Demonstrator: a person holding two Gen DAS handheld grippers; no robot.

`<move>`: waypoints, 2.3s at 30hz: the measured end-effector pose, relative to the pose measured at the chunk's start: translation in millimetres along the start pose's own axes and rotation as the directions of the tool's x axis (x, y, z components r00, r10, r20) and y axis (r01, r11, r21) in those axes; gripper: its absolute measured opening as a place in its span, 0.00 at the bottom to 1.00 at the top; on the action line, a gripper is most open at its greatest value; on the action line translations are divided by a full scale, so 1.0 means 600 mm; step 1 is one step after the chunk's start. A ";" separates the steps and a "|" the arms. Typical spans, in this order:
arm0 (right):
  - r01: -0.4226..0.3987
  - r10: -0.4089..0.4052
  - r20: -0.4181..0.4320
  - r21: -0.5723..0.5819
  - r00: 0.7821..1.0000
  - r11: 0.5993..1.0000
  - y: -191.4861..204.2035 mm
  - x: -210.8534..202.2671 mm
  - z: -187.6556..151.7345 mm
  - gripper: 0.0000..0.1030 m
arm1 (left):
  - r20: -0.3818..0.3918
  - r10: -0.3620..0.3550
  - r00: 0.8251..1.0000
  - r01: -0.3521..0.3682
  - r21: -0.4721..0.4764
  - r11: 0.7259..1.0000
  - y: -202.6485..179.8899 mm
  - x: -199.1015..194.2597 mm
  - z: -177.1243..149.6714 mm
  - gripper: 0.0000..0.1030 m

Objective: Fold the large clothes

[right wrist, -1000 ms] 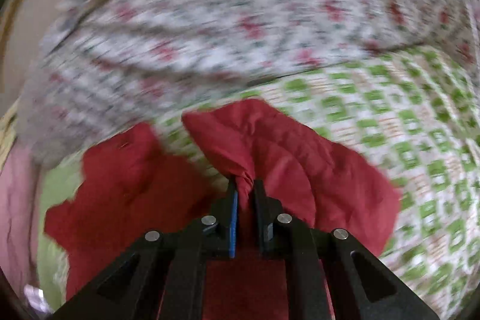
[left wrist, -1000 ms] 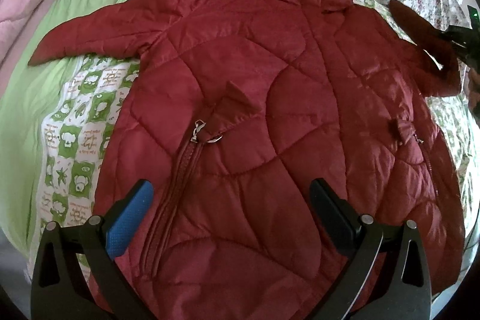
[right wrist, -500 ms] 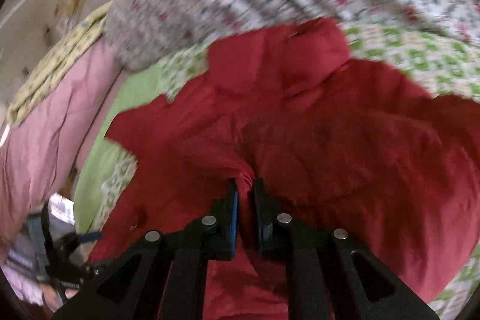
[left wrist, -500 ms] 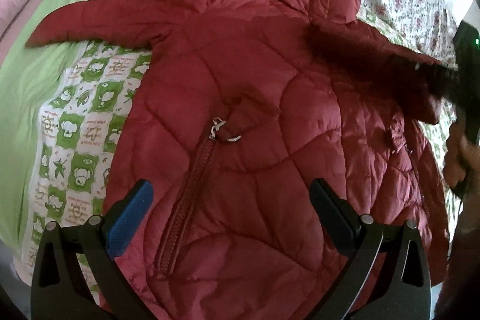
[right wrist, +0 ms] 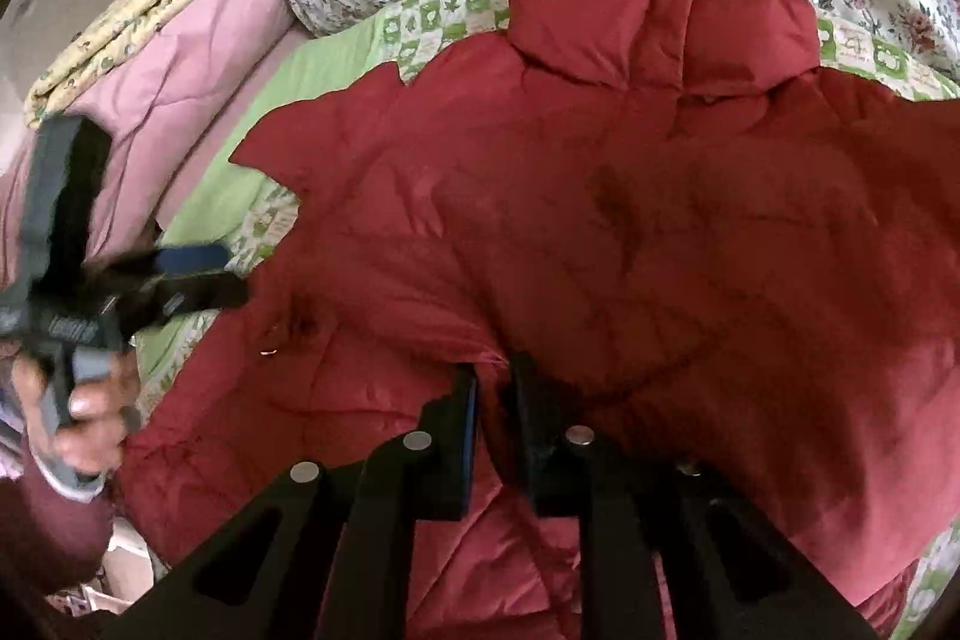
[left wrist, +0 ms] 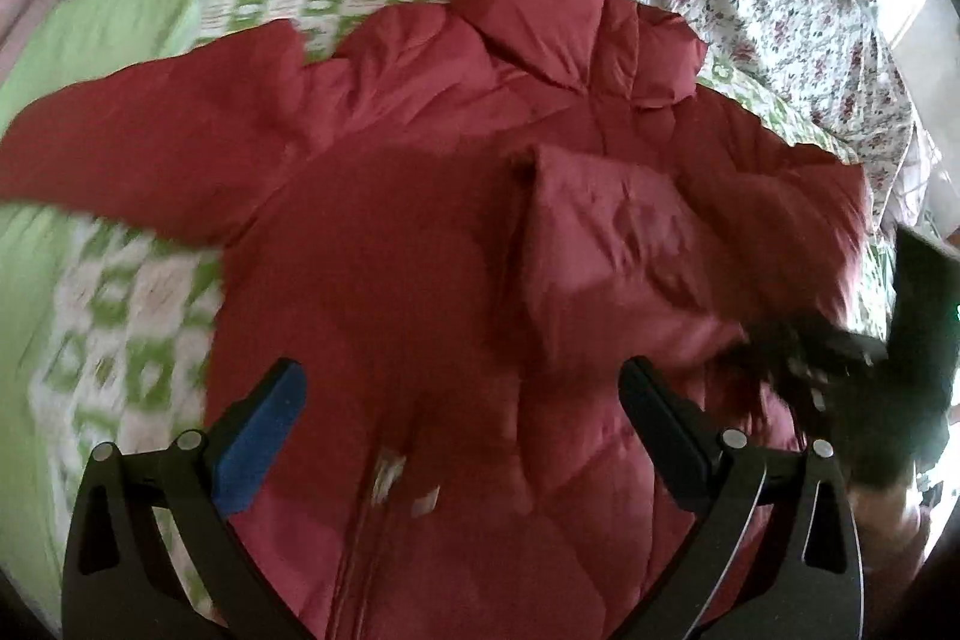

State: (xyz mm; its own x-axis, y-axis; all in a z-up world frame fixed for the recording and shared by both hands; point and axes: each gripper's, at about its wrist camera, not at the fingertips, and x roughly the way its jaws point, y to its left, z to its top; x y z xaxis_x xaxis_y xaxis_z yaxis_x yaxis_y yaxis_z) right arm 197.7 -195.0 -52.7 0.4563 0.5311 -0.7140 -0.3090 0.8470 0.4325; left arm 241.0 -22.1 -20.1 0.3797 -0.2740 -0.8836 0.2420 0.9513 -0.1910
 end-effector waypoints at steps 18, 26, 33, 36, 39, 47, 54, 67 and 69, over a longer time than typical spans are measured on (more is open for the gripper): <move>-0.003 -0.003 0.055 0.095 0.999 0.995 -0.027 -0.052 -0.030 0.51 | 0.006 -0.050 0.999 0.049 0.080 0.996 0.004 0.047 0.065 0.10; 0.164 -0.219 0.197 0.261 0.956 0.951 -0.104 -0.119 -0.010 0.53 | 0.101 0.089 0.991 -0.094 0.039 0.995 0.085 0.034 0.080 0.10; 0.227 -0.292 0.192 0.300 0.937 0.926 -0.148 -0.100 0.030 0.53 | 0.147 0.164 0.975 -0.176 0.074 0.982 0.080 0.070 0.089 0.17; 0.274 -0.322 0.124 0.296 0.939 0.915 -0.163 -0.064 0.034 0.53 | 0.141 0.160 0.977 -0.164 0.021 0.986 0.101 0.053 0.080 0.31; 0.298 -0.334 0.080 0.295 0.939 0.908 -0.177 -0.035 0.022 0.52 | 0.190 0.130 0.973 -0.124 -0.046 0.991 0.122 0.009 0.062 0.34; 0.343 -0.377 0.080 0.274 0.923 0.898 -0.178 -0.011 0.011 0.53 | 0.188 -0.038 0.981 0.024 0.077 0.997 0.053 0.012 0.052 0.34; 0.380 -0.414 0.077 0.269 0.907 0.885 -0.155 -0.027 0.014 0.54 | 0.079 0.062 0.995 -0.068 0.088 0.994 0.051 0.109 0.047 0.35; 0.385 -0.388 -0.008 0.141 0.922 0.912 -0.106 0.077 0.050 0.59 | 0.058 0.040 0.997 -0.044 0.056 0.997 0.077 0.103 0.049 0.34; 0.384 -0.388 -0.008 0.154 0.922 0.910 -0.110 0.079 0.051 0.60 | 0.050 0.026 0.998 -0.029 0.059 0.998 0.080 0.112 0.050 0.34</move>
State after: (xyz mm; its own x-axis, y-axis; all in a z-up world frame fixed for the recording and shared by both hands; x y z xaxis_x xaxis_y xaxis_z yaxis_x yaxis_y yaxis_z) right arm 265.2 -225.0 -98.2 0.5339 0.1608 -0.8301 0.0226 0.9787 0.2041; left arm 304.7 0.7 -75.8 0.4301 -0.2559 -0.8658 0.2834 0.9488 -0.1396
